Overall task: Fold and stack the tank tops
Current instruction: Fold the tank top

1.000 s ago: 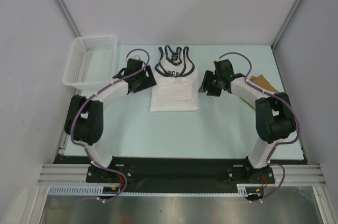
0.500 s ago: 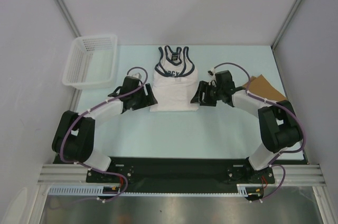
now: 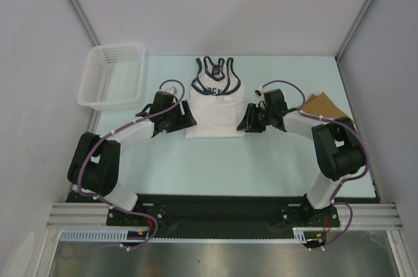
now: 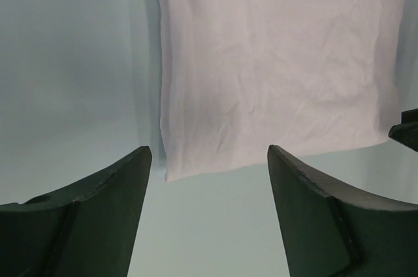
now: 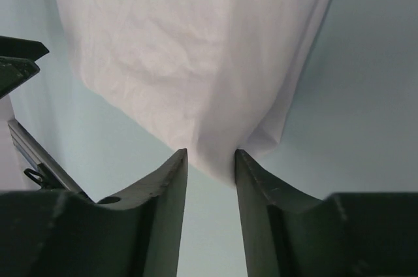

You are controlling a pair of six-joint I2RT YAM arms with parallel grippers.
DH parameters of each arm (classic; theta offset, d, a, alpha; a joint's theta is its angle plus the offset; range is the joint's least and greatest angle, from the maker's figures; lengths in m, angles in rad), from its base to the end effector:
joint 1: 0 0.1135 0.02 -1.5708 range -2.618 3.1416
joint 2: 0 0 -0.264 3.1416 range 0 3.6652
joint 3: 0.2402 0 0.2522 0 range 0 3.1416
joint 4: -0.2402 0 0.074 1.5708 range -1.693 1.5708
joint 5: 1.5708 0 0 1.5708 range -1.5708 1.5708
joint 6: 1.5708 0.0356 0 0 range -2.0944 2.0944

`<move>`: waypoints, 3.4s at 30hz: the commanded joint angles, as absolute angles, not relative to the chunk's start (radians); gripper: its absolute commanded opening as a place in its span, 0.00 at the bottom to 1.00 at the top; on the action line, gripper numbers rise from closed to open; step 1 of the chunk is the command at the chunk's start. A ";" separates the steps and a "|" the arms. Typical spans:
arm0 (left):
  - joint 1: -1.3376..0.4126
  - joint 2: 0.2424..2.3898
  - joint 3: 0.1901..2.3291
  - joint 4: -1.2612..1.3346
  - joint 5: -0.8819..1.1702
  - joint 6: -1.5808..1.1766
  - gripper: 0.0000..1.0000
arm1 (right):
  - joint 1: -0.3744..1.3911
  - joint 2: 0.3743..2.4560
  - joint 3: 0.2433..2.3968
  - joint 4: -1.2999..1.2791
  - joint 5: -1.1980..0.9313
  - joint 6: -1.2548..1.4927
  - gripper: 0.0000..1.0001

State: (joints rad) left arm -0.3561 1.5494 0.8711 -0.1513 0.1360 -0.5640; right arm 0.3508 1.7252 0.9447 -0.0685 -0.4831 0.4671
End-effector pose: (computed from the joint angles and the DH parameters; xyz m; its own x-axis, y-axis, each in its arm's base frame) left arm 0.2950 -0.1149 0.1898 -0.8148 -0.2620 -0.5171 -0.0052 0.8953 -0.4455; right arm 0.3198 0.1346 0.1654 -0.8962 0.0967 -0.4329 -0.2117 0.7645 0.6089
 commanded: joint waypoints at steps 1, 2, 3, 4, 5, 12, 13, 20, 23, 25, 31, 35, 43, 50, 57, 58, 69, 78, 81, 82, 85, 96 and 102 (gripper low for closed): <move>-0.359 1.569 0.896 -0.106 0.161 -0.540 0.77 | 0.354 1.736 0.957 -0.015 -0.514 0.476 0.38; -0.359 1.572 0.893 -0.100 0.163 -0.541 0.77 | 0.353 1.738 0.954 -0.018 -0.514 0.477 0.36; -0.359 1.574 0.891 -0.100 0.166 -0.540 0.77 | 0.354 1.738 0.956 -0.026 -0.511 0.476 0.36; -0.359 1.575 0.890 -0.098 0.167 -0.540 0.77 | 0.354 1.740 0.953 -0.040 -0.499 0.476 0.36; -0.357 1.577 0.890 -0.100 0.167 -0.538 0.77 | 0.353 1.736 0.951 -0.047 -0.491 0.474 0.36; -0.359 1.577 0.873 -0.087 0.179 -0.534 0.74 | 0.334 1.706 0.858 -0.009 -0.511 0.494 0.42; -0.359 1.578 0.871 -0.086 0.183 -0.534 0.73 | 0.334 1.704 0.845 0.021 -0.515 0.497 0.42; -0.359 1.582 0.845 -0.072 0.195 -0.545 0.64 | 0.327 1.709 0.831 0.040 -0.519 0.503 0.29; -0.359 1.582 0.831 -0.074 0.190 -0.546 0.62 | 0.311 1.723 0.838 0.031 -0.515 0.506 0.08; -0.357 1.583 0.821 -0.075 0.190 -0.543 0.59 | 0.307 1.724 0.839 0.025 -0.515 0.506 0.01; -0.359 1.556 0.770 -0.097 0.161 -0.551 0.60 | 0.304 1.712 0.844 0.008 -0.511 0.494 0.00; -0.359 1.542 0.739 -0.089 0.156 -0.557 0.61 | 0.302 1.718 0.848 0.006 -0.514 0.492 0.00; -0.357 1.620 0.745 -0.032 0.195 -0.586 0.41 | 0.302 1.712 0.845 0.006 -0.517 0.494 0.00; -0.368 1.618 0.770 -0.057 0.193 -0.586 0.00 | 0.304 1.691 0.844 -0.026 -0.515 0.495 0.00; -0.412 1.464 0.709 -0.138 0.175 -0.587 0.00 | 0.328 1.540 0.795 -0.147 -0.463 0.483 0.00; -0.425 1.451 0.697 -0.143 0.173 -0.597 0.00 | 0.334 1.523 0.789 -0.158 -0.457 0.483 0.00; -0.479 1.451 0.768 -0.196 0.155 -0.618 0.00 | 0.359 1.462 0.823 -0.259 -0.429 0.508 0.00; -0.465 1.240 0.932 -0.387 0.054 -0.609 0.01 | 0.376 1.378 1.021 -0.419 -0.390 0.491 0.00; -0.479 1.243 0.719 -0.281 0.142 -0.661 0.00 | 0.396 1.326 0.803 -0.364 -0.402 0.524 0.00; -0.488 1.241 0.659 -0.246 0.172 -0.681 0.00 | 0.403 1.307 0.755 -0.347 -0.396 0.552 0.00; -0.532 1.217 0.471 -0.135 0.173 -0.748 0.00 | 0.423 1.232 0.626 -0.308 -0.387 0.592 0.00; -0.610 1.063 0.394 -0.245 0.124 -0.785 0.00 | 0.512 1.152 0.601 -0.385 -0.310 0.615 0.00; -0.611 0.939 0.414 -0.345 0.117 -0.796 0.00 | 0.531 1.092 0.653 -0.465 -0.272 0.606 0.00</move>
State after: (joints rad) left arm -0.6044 0.9936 0.3977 -0.2672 0.1375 -0.7753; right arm 0.5266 1.1301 0.5850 -0.4198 -0.3126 0.6029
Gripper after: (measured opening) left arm 0.007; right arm 0.011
